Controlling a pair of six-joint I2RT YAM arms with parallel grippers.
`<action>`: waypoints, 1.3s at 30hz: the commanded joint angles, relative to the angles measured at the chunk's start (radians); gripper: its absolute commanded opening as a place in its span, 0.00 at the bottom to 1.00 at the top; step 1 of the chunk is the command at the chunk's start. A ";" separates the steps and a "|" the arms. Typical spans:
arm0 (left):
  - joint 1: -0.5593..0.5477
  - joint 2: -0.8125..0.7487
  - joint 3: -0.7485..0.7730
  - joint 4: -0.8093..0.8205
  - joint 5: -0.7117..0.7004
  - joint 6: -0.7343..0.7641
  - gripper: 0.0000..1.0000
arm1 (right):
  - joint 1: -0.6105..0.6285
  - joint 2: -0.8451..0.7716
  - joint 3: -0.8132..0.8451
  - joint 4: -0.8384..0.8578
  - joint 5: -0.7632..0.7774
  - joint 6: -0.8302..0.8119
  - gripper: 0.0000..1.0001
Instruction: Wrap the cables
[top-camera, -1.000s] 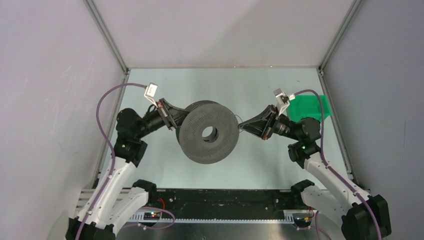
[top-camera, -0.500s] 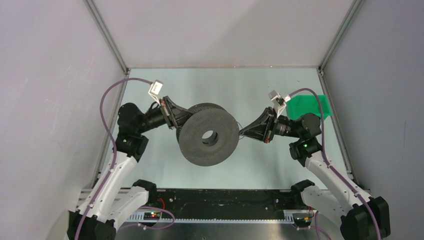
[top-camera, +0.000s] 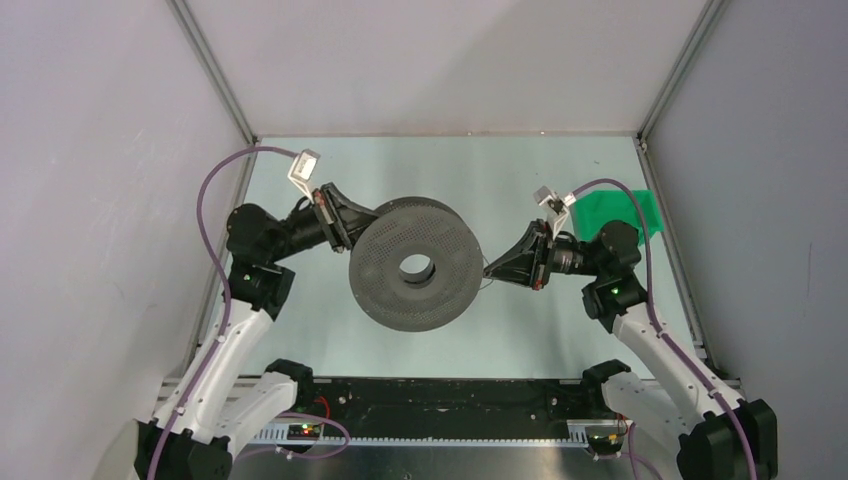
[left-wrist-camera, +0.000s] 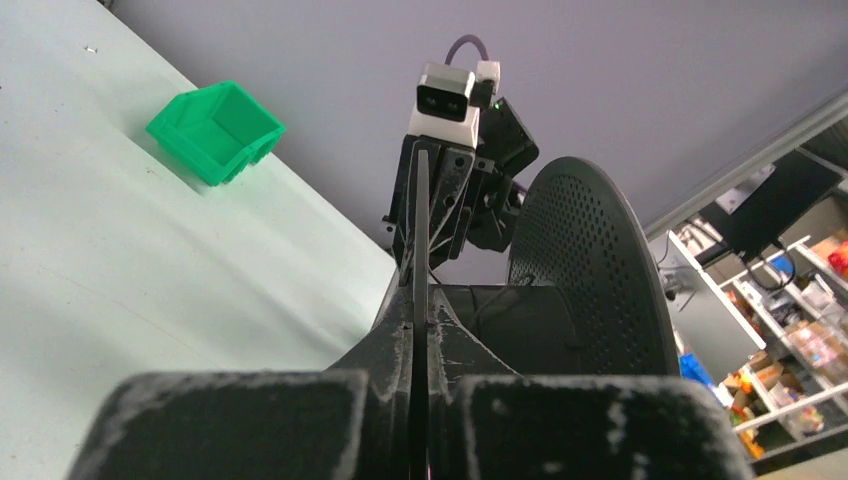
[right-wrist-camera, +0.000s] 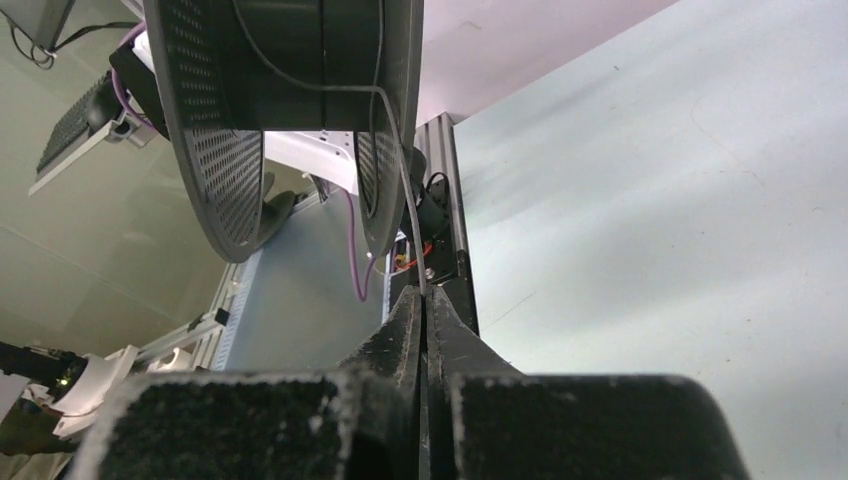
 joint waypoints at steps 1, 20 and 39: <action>0.006 -0.018 0.021 0.075 -0.099 -0.117 0.00 | 0.041 -0.010 0.016 0.075 0.037 0.081 0.00; 0.006 -0.137 -0.136 0.126 -0.405 -0.340 0.00 | 0.257 0.158 -0.007 0.520 0.386 0.432 0.00; 0.006 -0.160 -0.198 0.147 -0.516 -0.359 0.00 | 0.253 0.218 -0.081 0.797 0.501 0.687 0.00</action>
